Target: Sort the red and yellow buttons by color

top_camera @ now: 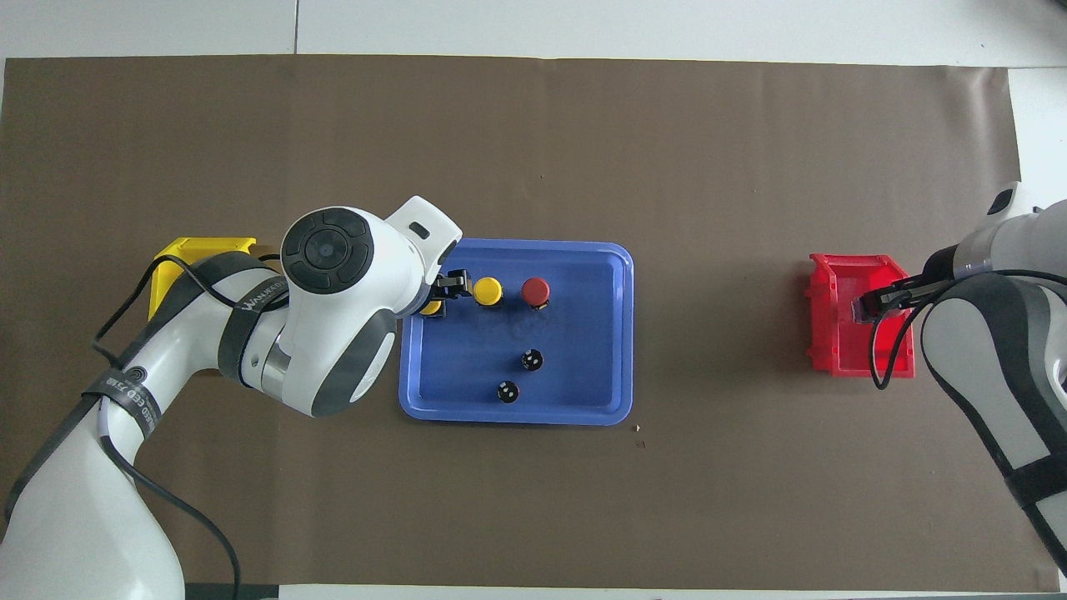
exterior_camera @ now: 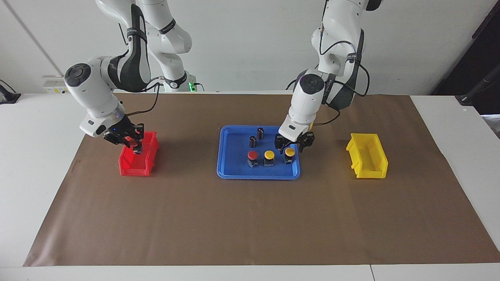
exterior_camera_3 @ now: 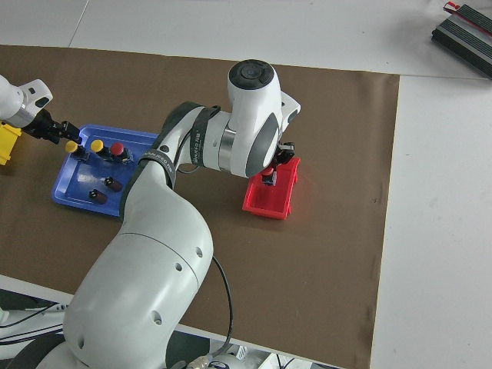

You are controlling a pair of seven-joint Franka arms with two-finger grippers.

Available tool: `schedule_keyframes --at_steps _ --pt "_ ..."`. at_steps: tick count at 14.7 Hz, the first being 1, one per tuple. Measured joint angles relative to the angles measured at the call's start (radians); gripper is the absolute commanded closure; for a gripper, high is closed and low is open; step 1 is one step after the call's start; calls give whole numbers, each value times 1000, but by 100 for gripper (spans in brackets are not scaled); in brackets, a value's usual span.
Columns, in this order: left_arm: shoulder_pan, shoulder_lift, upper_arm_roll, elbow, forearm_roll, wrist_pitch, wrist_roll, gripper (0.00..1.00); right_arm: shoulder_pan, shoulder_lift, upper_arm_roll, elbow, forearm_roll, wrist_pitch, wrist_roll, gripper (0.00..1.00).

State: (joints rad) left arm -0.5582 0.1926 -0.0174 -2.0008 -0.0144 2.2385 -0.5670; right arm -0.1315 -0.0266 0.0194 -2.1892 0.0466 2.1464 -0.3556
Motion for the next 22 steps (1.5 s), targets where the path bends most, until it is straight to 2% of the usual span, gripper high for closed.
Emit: schedule_keyframes --at_steps 1,3,4,5,6,9,10,11,13,14,17,19,21,22 --pt "0 -1 0 -8 0 3 0 22 -1 -10 -1 -34 0 33 -4 89" --pt "0 -4 1 -14 0 6 -1 36 -4 -24 -3 -80 0 61 -12 89" --pt "0 -5 1 -15 0 9 -1 66 -8 -29 -3 -96 0 68 -13 88" --pt "0 -6 1 -17 0 12 -2 89 -11 -32 -4 -109 0 78 -14 86" --pt "0 -7 1 -19 0 15 -4 96 -15 -34 -4 -119 0 89 -17 79" --pt "0 -7 1 -21 0 18 -21 98 -19 -37 -4 -131 0 99 -25 69" --pt "0 -8 1 -15 0 14 -26 98 -19 -39 -4 -133 0 99 -25 55" --pt "0 -10 1 -1 0 -6 -27 98 -19 -41 -4 -135 0 99 -25 31" --pt "1 -28 6 61 0 -116 -25 99 -19 -45 -4 -139 0 99 -25 13" --pt "4 -47 13 102 0 -198 -12 99 -20 -46 -4 -138 0 99 -25 1" --pt "83 -150 28 172 0 -417 150 99 -19 -50 -4 -97 0 51 -25 0" --pt "201 -232 34 163 1 -504 321 99 -13 -52 3 9 1 -57 -17 0" --pt "323 -280 40 128 0 -527 473 99 49 -46 11 137 10 -153 91 0" --pt "369 -290 42 99 0 -504 519 99 116 -33 14 191 12 -168 197 0"
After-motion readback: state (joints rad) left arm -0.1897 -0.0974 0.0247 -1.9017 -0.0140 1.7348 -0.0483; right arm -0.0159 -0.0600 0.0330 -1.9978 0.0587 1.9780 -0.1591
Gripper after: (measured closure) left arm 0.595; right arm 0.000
